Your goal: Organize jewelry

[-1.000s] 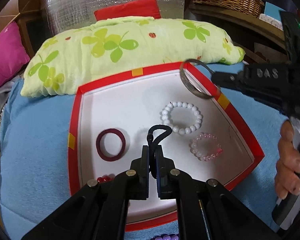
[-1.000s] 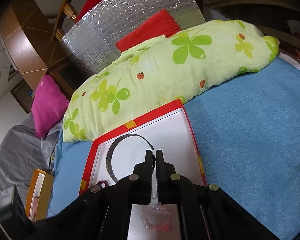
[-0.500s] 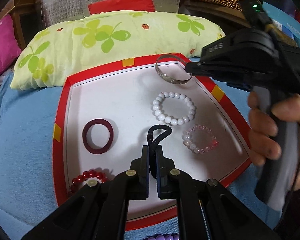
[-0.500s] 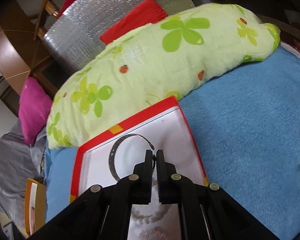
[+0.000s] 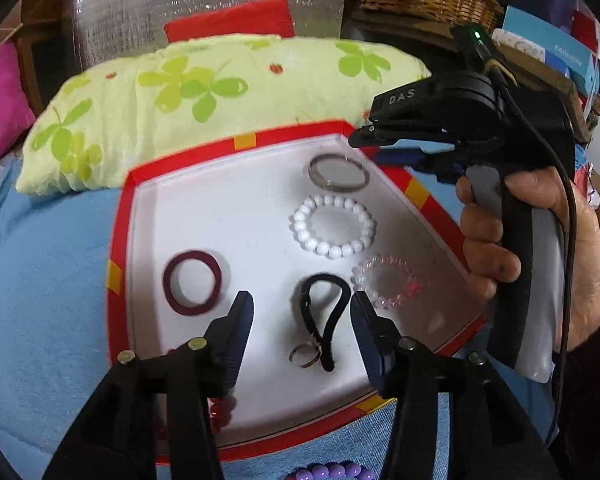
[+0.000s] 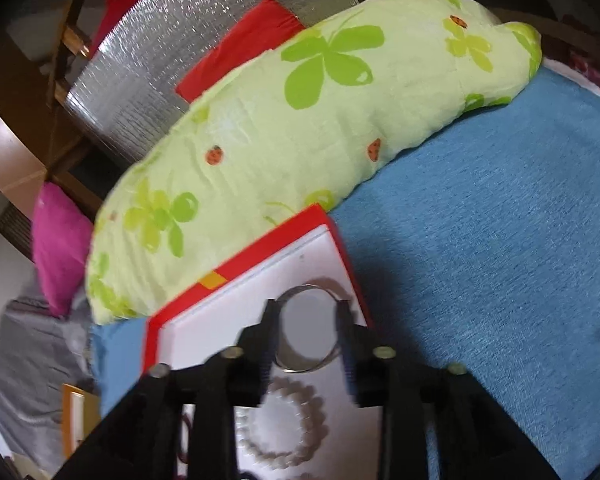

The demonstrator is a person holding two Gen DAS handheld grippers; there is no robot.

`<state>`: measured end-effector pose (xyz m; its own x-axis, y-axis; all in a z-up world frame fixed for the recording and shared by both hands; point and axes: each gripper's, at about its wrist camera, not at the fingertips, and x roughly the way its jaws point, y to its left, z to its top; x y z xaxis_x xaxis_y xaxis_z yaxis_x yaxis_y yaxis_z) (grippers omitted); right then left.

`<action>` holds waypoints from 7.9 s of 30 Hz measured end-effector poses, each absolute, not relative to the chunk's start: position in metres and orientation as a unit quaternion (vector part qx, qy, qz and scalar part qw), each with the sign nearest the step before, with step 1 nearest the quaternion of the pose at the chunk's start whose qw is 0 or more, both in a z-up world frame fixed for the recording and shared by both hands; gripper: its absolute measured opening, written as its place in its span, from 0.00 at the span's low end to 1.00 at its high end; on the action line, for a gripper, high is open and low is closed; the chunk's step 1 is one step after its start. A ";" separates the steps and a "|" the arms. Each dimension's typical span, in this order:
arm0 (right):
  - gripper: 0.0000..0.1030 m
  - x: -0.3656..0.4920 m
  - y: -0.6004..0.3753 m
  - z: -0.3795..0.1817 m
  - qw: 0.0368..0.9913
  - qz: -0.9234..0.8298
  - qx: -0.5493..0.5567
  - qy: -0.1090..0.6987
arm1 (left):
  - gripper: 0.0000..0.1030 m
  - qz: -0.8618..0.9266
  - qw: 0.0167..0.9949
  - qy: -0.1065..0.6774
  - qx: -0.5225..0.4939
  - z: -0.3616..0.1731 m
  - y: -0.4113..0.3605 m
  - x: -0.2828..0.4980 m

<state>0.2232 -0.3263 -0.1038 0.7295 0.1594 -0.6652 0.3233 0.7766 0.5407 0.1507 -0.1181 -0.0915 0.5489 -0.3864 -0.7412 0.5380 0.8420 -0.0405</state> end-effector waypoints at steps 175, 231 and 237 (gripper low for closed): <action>0.10 0.034 -0.253 -0.084 0.880 0.091 0.163 0.437 | 0.07 -0.248 0.861 0.442 0.048 -0.113 -0.036 0.034; 0.10 0.062 -0.248 -0.050 0.904 0.136 0.224 0.339 | 0.07 -0.270 0.904 0.331 0.004 -0.033 -0.029 0.077; 0.10 0.072 -0.255 -0.048 0.903 0.133 0.239 0.331 | 0.07 -0.262 0.905 0.334 0.012 -0.033 -0.038 0.088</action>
